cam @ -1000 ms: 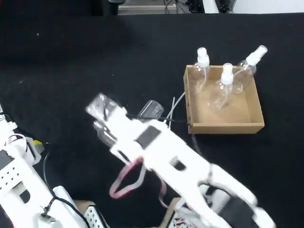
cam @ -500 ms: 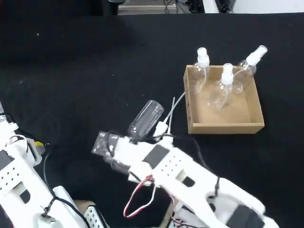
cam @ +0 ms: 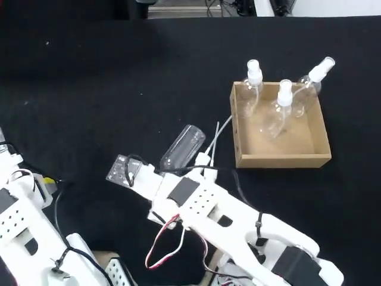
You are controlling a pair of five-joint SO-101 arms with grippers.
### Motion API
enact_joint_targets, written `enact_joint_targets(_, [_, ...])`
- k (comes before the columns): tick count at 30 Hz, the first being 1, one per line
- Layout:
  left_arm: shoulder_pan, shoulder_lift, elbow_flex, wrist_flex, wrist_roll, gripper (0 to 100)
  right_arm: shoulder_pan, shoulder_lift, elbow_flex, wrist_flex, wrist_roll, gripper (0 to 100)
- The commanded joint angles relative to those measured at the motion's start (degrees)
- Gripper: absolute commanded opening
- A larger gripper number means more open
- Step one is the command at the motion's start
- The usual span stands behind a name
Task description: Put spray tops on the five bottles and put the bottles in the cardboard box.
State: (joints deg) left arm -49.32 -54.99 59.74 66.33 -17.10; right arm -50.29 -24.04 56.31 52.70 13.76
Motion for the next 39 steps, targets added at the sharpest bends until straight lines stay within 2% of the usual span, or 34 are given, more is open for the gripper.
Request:
enact_joint_targets(1, [-0.1,-1.2,-2.9,0.2,-0.6,26,-0.6,3.0,0.7,-5.0,-0.2,28.3])
enact_joint_targets(6, [-0.1,-1.2,-2.9,0.2,-0.6,26,-0.8,9.5,0.9,-6.0,-0.1,26.5])
enact_joint_targets(8, [-0.1,-1.2,-2.9,0.2,-0.6,26,-0.8,10.1,0.8,-6.1,0.0,16.5])
enact_joint_targets(10, [-0.1,-1.2,-2.9,0.2,-0.6,26,-0.5,9.6,0.2,-6.0,-0.1,0.5])
enact_joint_targets(12, [-0.1,-1.2,-2.9,0.2,-0.6,26,-0.1,7.4,-0.2,-4.0,-0.1,3.8])
enact_joint_targets(14, [-0.1,-1.2,-2.9,0.2,-0.6,26,1.6,3.6,-1.7,-0.6,-0.1,0.8])
enact_joint_targets(19, [5.4,-1.2,-2.6,0.7,-0.6,26,9.1,-9.9,-8.6,17.5,4.0,1.0])
enact_joint_targets(23, [15.4,-1.1,-3.2,2.7,-0.3,26,18.0,-19.8,-15.4,31.7,9.6,1.0])
enact_joint_targets(28, [34.9,-0.8,-9.1,11.0,-0.2,26,34.4,-29.1,-21.9,41.3,16.5,1.0])
enact_joint_targets(36, [65.9,-0.7,-15.2,12.3,-0.3,26,65.8,-34.2,-22.8,42.8,28.2,1.1])
enact_joint_targets(39, [76.2,-0.6,-15.3,8.6,-0.1,26,75.1,-34.1,-22.7,42.8,31.5,1.1])
